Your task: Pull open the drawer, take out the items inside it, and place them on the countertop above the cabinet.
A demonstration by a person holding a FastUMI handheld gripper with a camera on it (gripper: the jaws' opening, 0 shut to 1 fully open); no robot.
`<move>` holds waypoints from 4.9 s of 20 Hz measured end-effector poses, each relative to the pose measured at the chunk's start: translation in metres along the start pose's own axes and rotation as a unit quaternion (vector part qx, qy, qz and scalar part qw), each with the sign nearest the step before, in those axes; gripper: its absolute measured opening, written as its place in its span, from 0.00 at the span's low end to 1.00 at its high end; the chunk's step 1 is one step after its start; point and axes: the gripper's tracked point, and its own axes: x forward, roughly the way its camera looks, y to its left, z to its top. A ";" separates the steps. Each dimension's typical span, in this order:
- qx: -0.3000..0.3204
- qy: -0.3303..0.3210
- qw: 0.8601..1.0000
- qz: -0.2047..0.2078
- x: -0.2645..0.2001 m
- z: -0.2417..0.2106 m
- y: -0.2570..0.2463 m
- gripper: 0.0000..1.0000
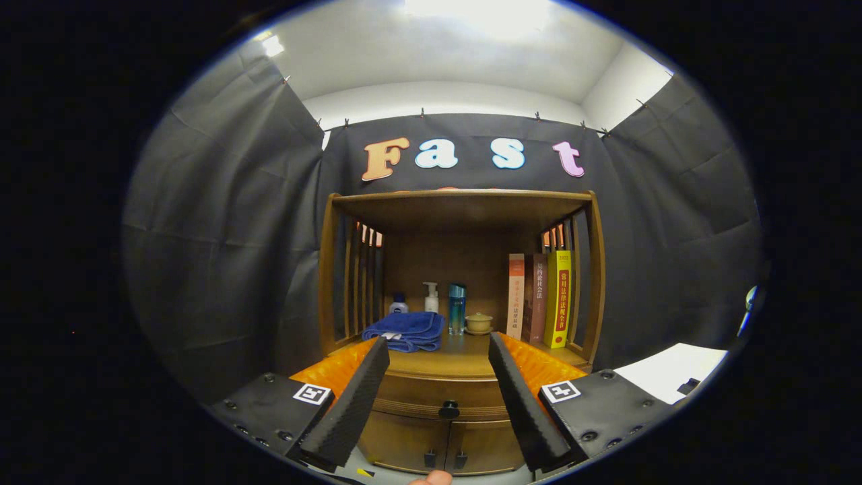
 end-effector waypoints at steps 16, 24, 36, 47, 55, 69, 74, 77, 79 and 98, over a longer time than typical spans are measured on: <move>0.048 0.105 0.993 -0.028 0.056 -0.247 -0.029 0.98; 0.038 0.151 0.988 -0.020 0.076 -0.294 -0.017 0.97; 0.025 0.168 0.985 -0.041 0.094 -0.316 -0.008 0.79; 0.012 0.159 0.987 -0.033 0.106 -0.309 -0.013 0.36; 0.027 0.166 0.984 -0.051 0.052 -0.287 -0.010 0.35; 0.015 0.205 0.977 -0.057 -0.033 -0.271 0.003 0.34; 0.021 0.204 0.977 -0.058 -0.041 -0.270 0.003 0.34; 0.023 0.202 0.977 -0.063 -0.040 -0.269 0.001 0.42; 0.022 0.198 0.978 -0.068 -0.040 -0.268 0.001 0.49; -0.070 0.203 0.971 -0.109 0.034 -0.104 -0.001 0.98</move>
